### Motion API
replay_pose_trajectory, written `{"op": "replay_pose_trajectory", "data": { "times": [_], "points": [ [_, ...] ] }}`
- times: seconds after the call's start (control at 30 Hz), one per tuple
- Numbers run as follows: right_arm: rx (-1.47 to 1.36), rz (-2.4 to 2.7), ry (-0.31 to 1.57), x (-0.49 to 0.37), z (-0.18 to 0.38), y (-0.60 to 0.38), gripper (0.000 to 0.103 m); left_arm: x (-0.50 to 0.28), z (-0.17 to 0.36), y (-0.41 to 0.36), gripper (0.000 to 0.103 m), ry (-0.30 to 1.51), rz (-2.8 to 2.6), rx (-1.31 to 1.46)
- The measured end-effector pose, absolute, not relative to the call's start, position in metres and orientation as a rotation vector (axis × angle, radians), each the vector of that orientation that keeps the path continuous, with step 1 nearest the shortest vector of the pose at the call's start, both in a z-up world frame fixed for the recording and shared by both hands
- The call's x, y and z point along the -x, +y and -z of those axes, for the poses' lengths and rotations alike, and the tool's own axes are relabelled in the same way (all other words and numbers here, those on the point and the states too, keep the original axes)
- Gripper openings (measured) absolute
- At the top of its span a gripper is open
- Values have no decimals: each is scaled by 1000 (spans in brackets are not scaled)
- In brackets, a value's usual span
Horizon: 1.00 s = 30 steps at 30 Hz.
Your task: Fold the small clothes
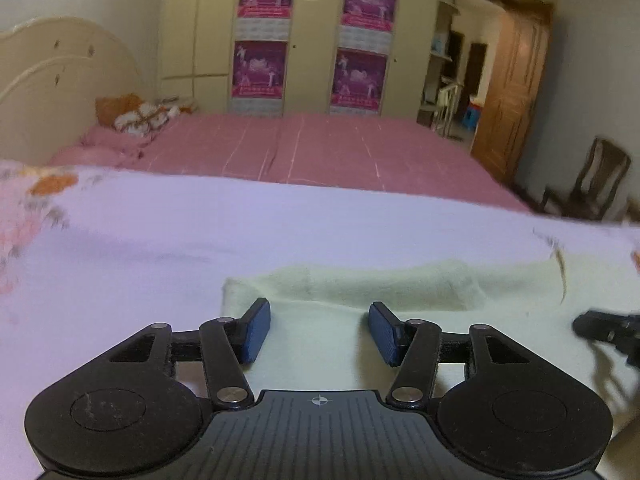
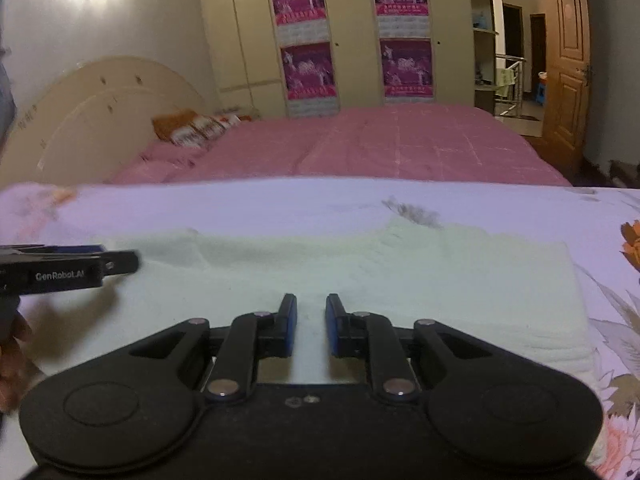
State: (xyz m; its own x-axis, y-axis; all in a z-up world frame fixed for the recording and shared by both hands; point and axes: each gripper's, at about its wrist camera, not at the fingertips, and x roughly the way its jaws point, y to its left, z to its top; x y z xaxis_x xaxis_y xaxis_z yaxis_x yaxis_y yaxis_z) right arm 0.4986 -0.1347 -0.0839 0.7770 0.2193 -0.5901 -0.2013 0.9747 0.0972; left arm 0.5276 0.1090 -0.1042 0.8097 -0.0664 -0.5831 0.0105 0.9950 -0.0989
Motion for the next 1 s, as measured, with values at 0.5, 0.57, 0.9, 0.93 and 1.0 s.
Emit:
{"op": "replay_pose_trajectory", "data": {
  "times": [0.5, 0.57, 0.9, 0.93, 1.0],
  "points": [
    [-19, -235, 647, -477, 77, -149, 21, -454, 102, 51, 55, 584, 65, -25],
    [-39, -123, 645, -467, 77, -189, 20, -438, 101, 75, 55, 583, 29, -14],
    [-49, -178, 608, -424, 64, -176, 30, -415, 100, 31, 55, 579, 104, -32],
    [-27, -199, 617, -422, 66, -167, 30, -413, 101, 30, 55, 582, 96, -22],
    [18, -230, 627, -417, 71, -151, 30, -413, 101, 35, 55, 591, 83, 4]
  ]
}}
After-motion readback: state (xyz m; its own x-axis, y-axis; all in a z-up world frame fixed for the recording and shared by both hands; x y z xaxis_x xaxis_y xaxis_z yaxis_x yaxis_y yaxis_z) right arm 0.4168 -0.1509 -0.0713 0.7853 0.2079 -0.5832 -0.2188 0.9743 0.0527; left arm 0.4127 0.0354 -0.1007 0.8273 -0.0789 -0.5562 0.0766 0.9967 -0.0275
